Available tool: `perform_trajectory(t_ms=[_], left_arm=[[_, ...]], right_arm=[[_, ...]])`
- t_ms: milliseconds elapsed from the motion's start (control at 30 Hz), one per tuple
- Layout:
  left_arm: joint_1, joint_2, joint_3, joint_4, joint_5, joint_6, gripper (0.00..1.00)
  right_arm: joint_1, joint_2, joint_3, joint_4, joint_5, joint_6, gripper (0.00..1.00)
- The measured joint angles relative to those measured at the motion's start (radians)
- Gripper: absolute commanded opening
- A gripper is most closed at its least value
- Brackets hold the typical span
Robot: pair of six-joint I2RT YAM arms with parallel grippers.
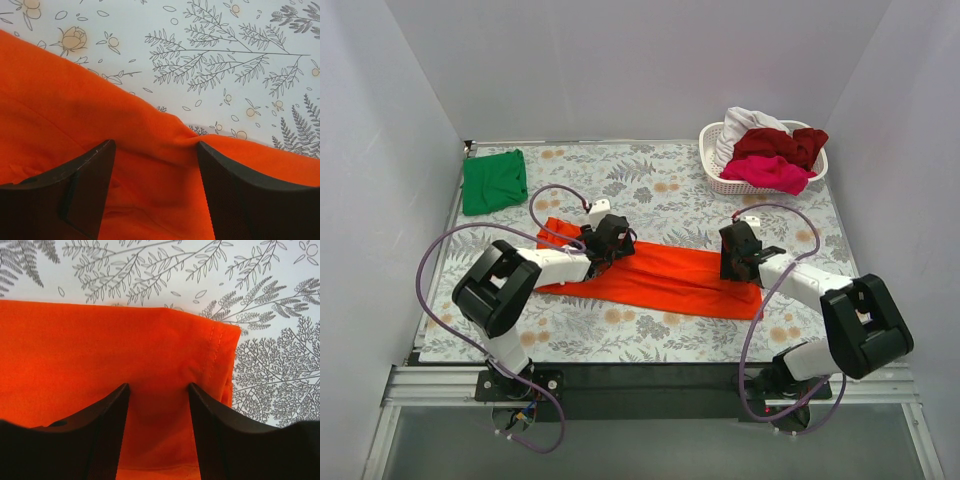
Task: Fold and stack the t-shirts
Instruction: Fold the tshirt
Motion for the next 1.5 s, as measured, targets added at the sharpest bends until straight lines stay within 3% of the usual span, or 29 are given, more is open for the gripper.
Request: perform_trajectory(t_ms=[400,767,900,1067,1333,1500], left_arm=[[-0.004,-0.009,-0.011,-0.024,-0.061,-0.04,0.65],[0.015,0.204,0.233,0.0,-0.085,0.071,0.66],[0.022,0.209,0.263,-0.005,-0.032,0.096,0.68],[0.021,0.134,0.254,-0.028,0.01,0.109,0.71],[0.032,-0.164,0.214,-0.042,-0.04,0.128,0.75],[0.2,-0.198,0.15,-0.065,-0.022,0.1,0.75]], right_arm=[[-0.101,0.226,0.183,0.097,-0.017,-0.022,0.46],[-0.174,0.379,0.348,0.133,-0.03,-0.073,0.46],[-0.181,0.381,0.36,0.124,-0.063,-0.117,0.52],[-0.138,0.326,0.361,0.107,-0.098,-0.164,0.59],[0.015,0.17,0.392,0.113,-0.195,-0.201,0.6],[0.103,0.2,0.468,0.121,-0.275,-0.217,0.6]])
